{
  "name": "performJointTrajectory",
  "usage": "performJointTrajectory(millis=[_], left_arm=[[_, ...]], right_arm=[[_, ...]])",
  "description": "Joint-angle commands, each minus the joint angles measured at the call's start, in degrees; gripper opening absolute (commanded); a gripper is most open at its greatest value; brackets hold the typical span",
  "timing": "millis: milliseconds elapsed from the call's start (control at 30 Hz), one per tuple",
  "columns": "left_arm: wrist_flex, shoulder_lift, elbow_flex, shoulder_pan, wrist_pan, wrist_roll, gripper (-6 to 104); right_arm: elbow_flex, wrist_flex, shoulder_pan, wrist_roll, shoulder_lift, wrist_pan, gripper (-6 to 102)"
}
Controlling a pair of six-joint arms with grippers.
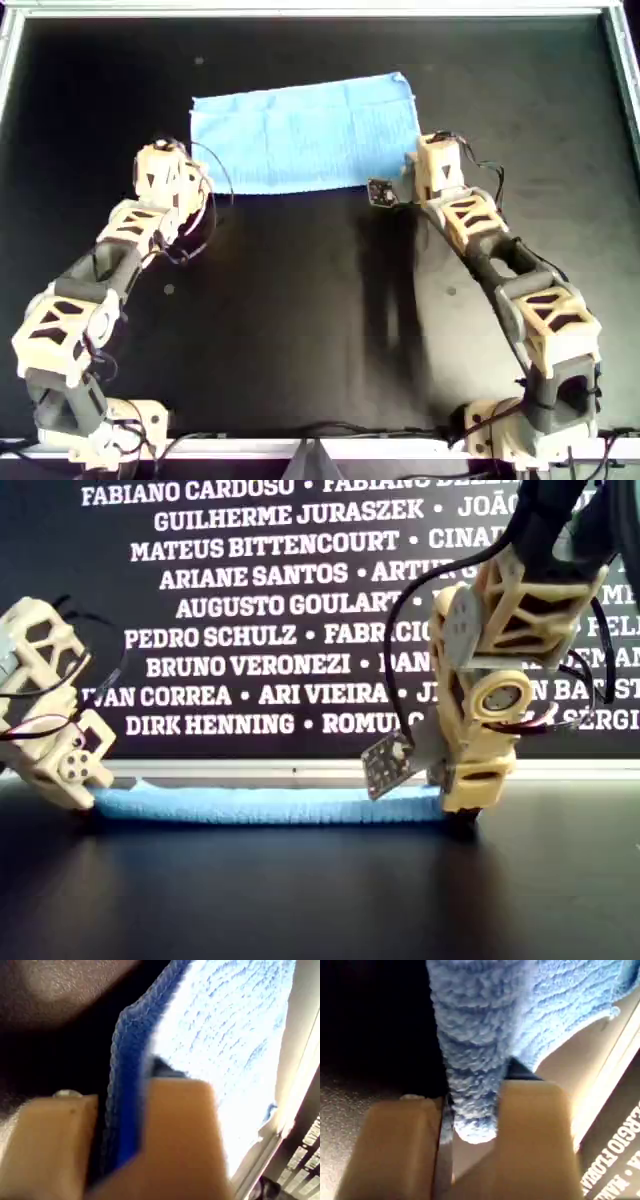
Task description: Fold a cloth
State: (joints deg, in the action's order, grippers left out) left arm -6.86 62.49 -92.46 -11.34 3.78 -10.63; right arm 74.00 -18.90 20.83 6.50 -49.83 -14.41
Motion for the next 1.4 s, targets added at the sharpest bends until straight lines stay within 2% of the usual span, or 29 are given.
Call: performJointTrajectory(millis=[0,100,133,400,467,533,900,1367], left_arm=[[0.70,1.49,1.58,-2.02,0.44,0.26,4],[0.53,1.49,1.32,-2.46,0.44,0.35,-2],[0.53,1.49,1.32,-2.64,0.44,0.35,-2],[0.44,3.78,0.00,-5.54,0.44,-0.53,-2],[-0.26,5.45,-0.26,-6.24,-0.35,0.18,-2],[-0.26,6.33,-1.41,-6.50,-0.62,-0.62,-2],[-0.26,10.02,-9.49,-6.50,-0.70,-0.70,-2],[-0.26,26.98,-26.89,-6.50,-0.26,-0.70,-2]], right_arm=[[-3.78,2.64,-0.26,0.35,-2.55,0.62,10],[-3.69,2.64,-0.26,0.35,-2.55,0.70,-2],[-3.43,2.64,-0.26,0.18,-2.55,0.70,-3],[-0.79,2.11,-0.26,-0.53,-3.34,-0.26,-1],[0.53,1.76,-0.26,-0.53,-5.36,-0.26,-1],[3.16,1.67,-0.26,-0.53,-8.09,-0.26,-1],[21.01,1.67,0.18,-0.35,-23.64,-0.26,-1],[35.86,1.67,0.62,0.35,-38.06,0.62,-1]])
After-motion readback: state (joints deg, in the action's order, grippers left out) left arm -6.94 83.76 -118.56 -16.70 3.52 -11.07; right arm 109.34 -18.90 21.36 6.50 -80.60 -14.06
